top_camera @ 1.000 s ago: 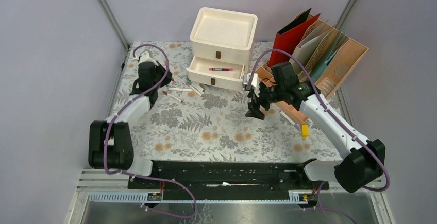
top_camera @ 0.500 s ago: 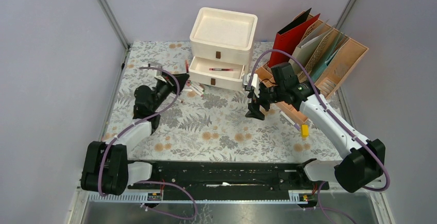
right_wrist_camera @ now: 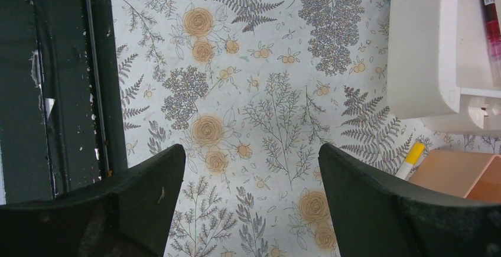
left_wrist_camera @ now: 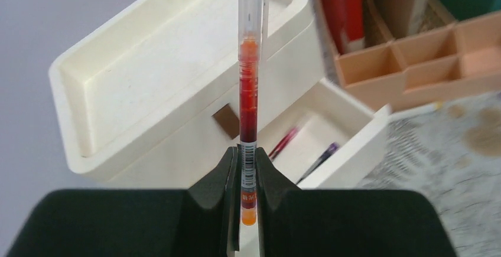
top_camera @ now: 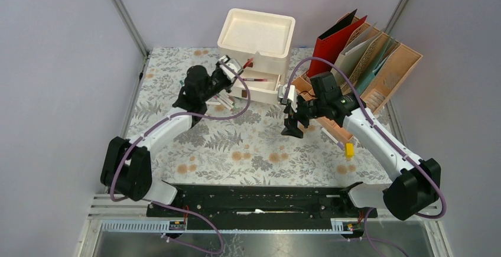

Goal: Organize the desk
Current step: Place the stationery in the drawer.

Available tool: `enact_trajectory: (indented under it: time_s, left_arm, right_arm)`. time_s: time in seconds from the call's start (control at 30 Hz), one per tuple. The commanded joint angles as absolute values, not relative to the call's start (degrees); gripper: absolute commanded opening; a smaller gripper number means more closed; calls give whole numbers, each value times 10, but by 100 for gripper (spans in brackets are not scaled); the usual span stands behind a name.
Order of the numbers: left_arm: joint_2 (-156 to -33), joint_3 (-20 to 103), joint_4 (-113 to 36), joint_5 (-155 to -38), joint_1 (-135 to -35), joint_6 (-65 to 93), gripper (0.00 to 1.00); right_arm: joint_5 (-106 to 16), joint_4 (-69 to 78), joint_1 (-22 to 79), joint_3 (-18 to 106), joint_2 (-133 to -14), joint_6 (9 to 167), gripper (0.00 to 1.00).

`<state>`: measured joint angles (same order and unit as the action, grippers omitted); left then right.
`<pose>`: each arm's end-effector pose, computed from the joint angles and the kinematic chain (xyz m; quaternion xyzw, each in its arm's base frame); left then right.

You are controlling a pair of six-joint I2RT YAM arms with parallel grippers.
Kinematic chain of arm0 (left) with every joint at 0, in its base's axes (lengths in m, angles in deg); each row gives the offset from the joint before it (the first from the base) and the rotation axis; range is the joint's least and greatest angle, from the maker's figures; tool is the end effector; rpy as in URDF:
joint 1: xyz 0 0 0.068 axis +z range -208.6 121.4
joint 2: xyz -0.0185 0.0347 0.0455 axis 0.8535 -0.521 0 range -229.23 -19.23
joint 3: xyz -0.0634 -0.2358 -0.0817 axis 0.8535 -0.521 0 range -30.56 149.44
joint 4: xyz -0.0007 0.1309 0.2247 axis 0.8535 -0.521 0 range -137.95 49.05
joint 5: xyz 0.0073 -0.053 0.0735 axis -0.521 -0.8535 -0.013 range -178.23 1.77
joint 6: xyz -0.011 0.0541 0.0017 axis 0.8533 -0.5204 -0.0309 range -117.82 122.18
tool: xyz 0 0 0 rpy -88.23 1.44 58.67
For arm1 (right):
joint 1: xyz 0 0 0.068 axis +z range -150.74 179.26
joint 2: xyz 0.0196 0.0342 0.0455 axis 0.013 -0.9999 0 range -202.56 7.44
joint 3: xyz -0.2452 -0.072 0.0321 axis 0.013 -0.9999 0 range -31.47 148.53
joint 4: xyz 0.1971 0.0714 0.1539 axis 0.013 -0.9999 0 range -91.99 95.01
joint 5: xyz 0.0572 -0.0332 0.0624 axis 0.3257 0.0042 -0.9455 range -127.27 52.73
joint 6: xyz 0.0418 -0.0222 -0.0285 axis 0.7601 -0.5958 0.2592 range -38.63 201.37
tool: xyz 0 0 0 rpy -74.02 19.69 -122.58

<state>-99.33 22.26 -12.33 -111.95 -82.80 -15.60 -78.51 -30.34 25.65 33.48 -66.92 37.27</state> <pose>0.2945 -0.1489 0.3022 0.3822 0.5858 -0.1826 0.6910 0.2360 0.1449 0.2998 -0.6092 0.6275 0.2658 0.4056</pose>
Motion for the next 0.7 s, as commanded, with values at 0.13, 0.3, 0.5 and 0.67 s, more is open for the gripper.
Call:
enact_trajectory:
  time_s: [0.13,0.3,0.5,0.67]
  left_arm:
    - [-1080,351,-327,-1019,-856,-416,15]
    - [-1117,400,-359,-930,-881,-458,39]
    - [-1086,409,-333,-900,-906,-373,64]
    - [-988,341,-262,-920,-906,-188,83]
  right_arm:
    - [-790,-296,255,335,-674,367,90]
    - [-789,-296,254,335,-675,366,90]
    - [-790,-296,253,335,-678,366,90]
    - [-793,-289,253,333,-675,372,90]
